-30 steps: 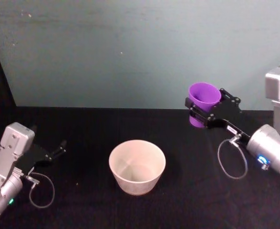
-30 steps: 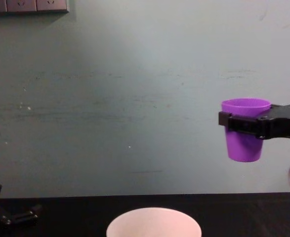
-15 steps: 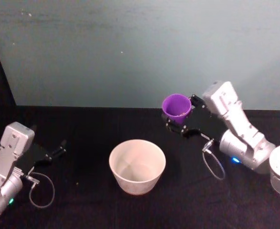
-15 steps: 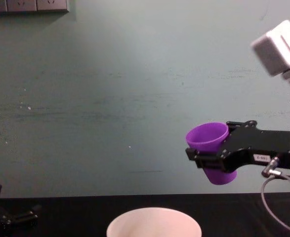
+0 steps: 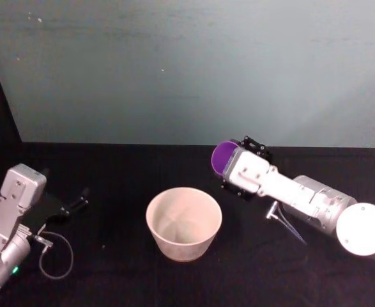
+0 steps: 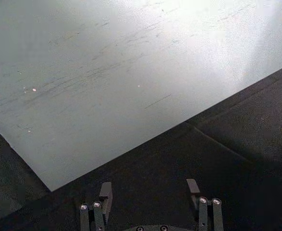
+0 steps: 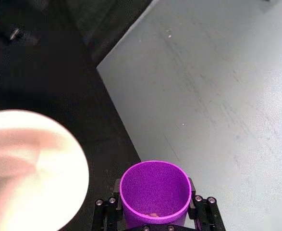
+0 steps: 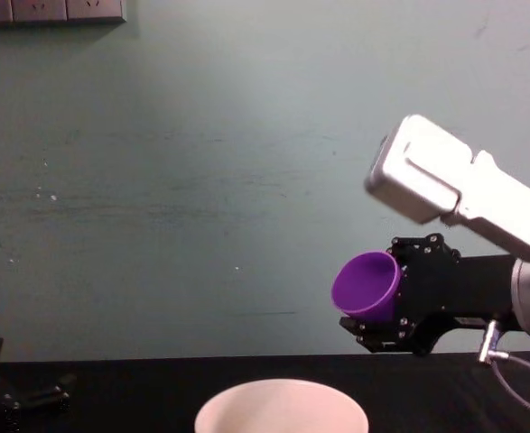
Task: Pick up the cup and pour the mung beans from the cup into the bowl.
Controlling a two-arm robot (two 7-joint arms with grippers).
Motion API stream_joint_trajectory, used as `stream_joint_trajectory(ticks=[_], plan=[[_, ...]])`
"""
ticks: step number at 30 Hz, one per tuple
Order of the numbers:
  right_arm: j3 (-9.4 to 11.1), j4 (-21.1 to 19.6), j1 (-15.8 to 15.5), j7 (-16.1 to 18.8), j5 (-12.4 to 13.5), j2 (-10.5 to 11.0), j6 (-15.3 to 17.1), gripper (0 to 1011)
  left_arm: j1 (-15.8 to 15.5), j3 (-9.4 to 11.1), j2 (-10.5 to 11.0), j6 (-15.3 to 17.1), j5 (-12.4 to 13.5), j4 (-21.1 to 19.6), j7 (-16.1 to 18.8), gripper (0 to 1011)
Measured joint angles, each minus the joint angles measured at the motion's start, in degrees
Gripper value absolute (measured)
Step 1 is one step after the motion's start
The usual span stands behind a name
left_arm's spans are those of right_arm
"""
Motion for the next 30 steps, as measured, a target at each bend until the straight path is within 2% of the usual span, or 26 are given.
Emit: stream_joint_trajectory(ticks=[1, 4, 7, 13, 14, 17, 24, 30], plan=[[-0.6, -0.32, 0.13, 0.04, -1.62, 0.34, 0.19, 736, 0.0, 0.0, 0.0, -0.01, 0.0, 0.0, 0.0, 1000], [-1.36, -0.71, 0.35, 0.08, -3.78, 0.79, 0.45, 736, 0.0, 0.0, -0.01, 0.0, 0.0, 0.0, 0.0, 1000], [-2.86, -1.69, 0.68, -0.09, -8.25, 1.6, 1.52, 737, 0.0, 0.0, 0.0, 0.0, 0.0, 0.0, 0.0, 1000], [-4.74, -2.56, 1.15, -0.22, -13.89, 2.25, 3.16, 735, 0.0, 0.0, 0.0, 0.0, 0.0, 0.0, 0.0, 1000], [-5.33, -2.7, 1.34, -0.21, -15.66, 2.36, 3.66, 736, 0.0, 0.0, 0.0, 0.0, 0.0, 0.0, 0.0, 1000], [-6.43, -3.01, 1.67, -0.12, -18.57, 2.48, 4.33, 736, 0.0, 0.0, 0.0, 0.0, 0.0, 0.0, 0.0, 1000], [-7.87, -3.14, 2.0, 0.36, -22.86, 2.24, 4.95, 736, 0.0, 0.0, 0.0, 0.0, 0.0, 0.0, 0.0, 1000], [-8.31, -2.92, 2.2, 0.85, -24.82, 1.85, 4.67, 736, 0.0, 0.0, 0.0, 0.0, 0.0, 0.0, 0.0, 1000]])
